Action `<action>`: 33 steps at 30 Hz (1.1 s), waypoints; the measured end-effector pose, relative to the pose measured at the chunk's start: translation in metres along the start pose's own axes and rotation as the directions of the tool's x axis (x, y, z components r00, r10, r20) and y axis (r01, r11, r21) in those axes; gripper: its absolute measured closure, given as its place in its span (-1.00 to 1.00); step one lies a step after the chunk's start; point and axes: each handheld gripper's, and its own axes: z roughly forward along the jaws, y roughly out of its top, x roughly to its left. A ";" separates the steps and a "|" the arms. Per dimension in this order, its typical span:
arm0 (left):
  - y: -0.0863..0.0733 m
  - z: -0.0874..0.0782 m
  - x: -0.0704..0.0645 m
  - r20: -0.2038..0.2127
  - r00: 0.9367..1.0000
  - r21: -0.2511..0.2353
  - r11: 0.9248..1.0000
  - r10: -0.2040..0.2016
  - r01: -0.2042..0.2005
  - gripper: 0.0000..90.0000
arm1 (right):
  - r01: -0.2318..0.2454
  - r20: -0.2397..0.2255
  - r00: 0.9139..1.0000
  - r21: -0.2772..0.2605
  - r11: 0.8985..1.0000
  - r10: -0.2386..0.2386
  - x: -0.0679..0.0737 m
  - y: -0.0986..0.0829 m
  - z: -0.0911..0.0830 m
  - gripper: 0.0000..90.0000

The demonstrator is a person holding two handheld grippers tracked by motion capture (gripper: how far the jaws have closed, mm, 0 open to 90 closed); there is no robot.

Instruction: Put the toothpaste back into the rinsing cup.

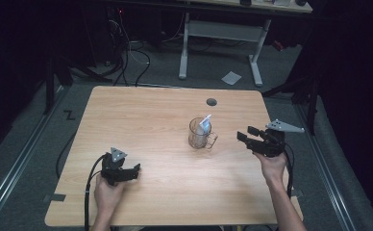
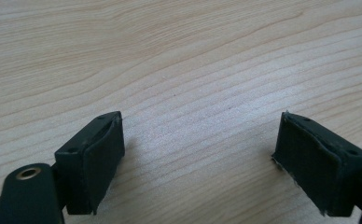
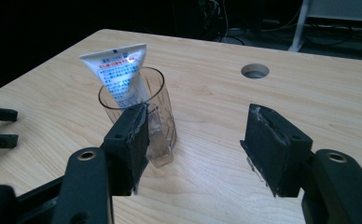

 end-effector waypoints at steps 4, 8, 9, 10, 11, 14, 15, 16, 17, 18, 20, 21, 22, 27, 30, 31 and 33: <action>0.000 0.000 0.000 -0.001 1.000 -0.001 1.000 -0.001 0.001 -0.65 | -0.010 0.009 1.000 -0.004 1.000 0.010 -0.002 -0.004 -0.003 -0.11; 0.000 0.000 0.000 0.000 1.000 0.000 1.000 -0.001 0.001 -0.65 | -0.007 0.027 1.000 -0.005 1.000 0.007 -0.005 -0.007 -0.007 -0.11; 0.000 0.000 0.000 0.000 1.000 0.000 1.000 -0.001 0.001 -0.65 | -0.008 0.030 1.000 -0.003 1.000 0.008 -0.006 -0.008 -0.007 -0.10; 0.000 0.000 0.000 -0.001 1.000 0.000 1.000 -0.001 0.001 -0.65 | -0.012 0.032 0.999 -0.001 1.000 0.012 -0.007 -0.009 -0.008 -0.10; 0.000 0.000 0.000 -0.001 1.000 -0.001 1.000 -0.001 0.001 -0.65 | -0.014 0.036 0.999 0.000 1.000 0.014 -0.007 -0.011 -0.008 -0.10; 0.000 0.000 0.000 -0.001 1.000 -0.001 1.000 -0.002 0.002 -0.65 | -0.019 0.045 0.999 -0.006 1.000 0.019 -0.009 -0.016 -0.011 -0.09; 0.000 0.000 0.000 -0.001 1.000 -0.001 1.000 -0.002 0.002 -0.65 | -0.024 0.049 0.999 -0.003 1.000 0.024 -0.010 -0.018 -0.011 -0.09; 0.000 0.000 0.000 -0.001 1.000 -0.001 1.000 -0.001 0.001 -0.65 | -0.032 0.051 0.998 0.000 0.999 0.032 -0.011 -0.020 -0.011 -0.09; 0.000 0.000 0.000 -0.001 1.000 -0.001 1.000 -0.001 0.001 -0.65 | -0.032 0.054 0.998 0.002 0.999 0.032 -0.012 -0.022 -0.011 -0.09; 0.000 0.000 0.000 -0.001 1.000 -0.001 1.000 -0.002 0.002 -0.65 | -0.035 0.056 0.998 0.002 0.999 0.035 -0.013 -0.024 -0.011 -0.09; 0.000 0.000 0.000 -0.001 1.000 -0.001 1.000 -0.002 0.002 -0.65 | -0.041 0.059 0.997 0.003 0.999 0.040 -0.013 -0.027 -0.012 -0.08; 0.000 0.000 0.000 -0.001 1.000 0.000 1.000 -0.001 0.001 -0.65 | -0.046 0.061 0.997 0.004 0.999 0.046 -0.014 -0.030 -0.012 -0.08; 0.000 0.000 0.000 -0.001 1.000 -0.001 1.000 -0.001 0.001 -0.65 | -0.047 0.063 0.997 0.007 0.999 0.047 -0.015 -0.031 -0.012 -0.08; 0.000 0.000 0.000 -0.001 1.000 0.000 1.000 -0.001 0.001 -0.65 | -0.060 0.065 0.996 0.014 0.998 0.059 -0.016 -0.038 -0.011 -0.07; 0.000 0.000 0.000 -0.001 1.000 0.000 1.000 -0.001 0.001 -0.65 | -0.061 0.068 0.996 0.022 0.998 0.060 -0.016 -0.042 -0.009 -0.07; 0.000 0.000 0.000 -0.001 1.000 0.000 1.000 -0.001 0.001 -0.65 | -0.061 0.068 0.996 0.027 0.998 0.059 -0.016 -0.043 -0.008 -0.07; 0.000 0.000 0.000 -0.001 1.000 0.000 1.000 -0.001 0.001 -0.65 | -0.059 0.071 0.996 0.034 0.998 0.057 -0.015 -0.046 -0.006 -0.06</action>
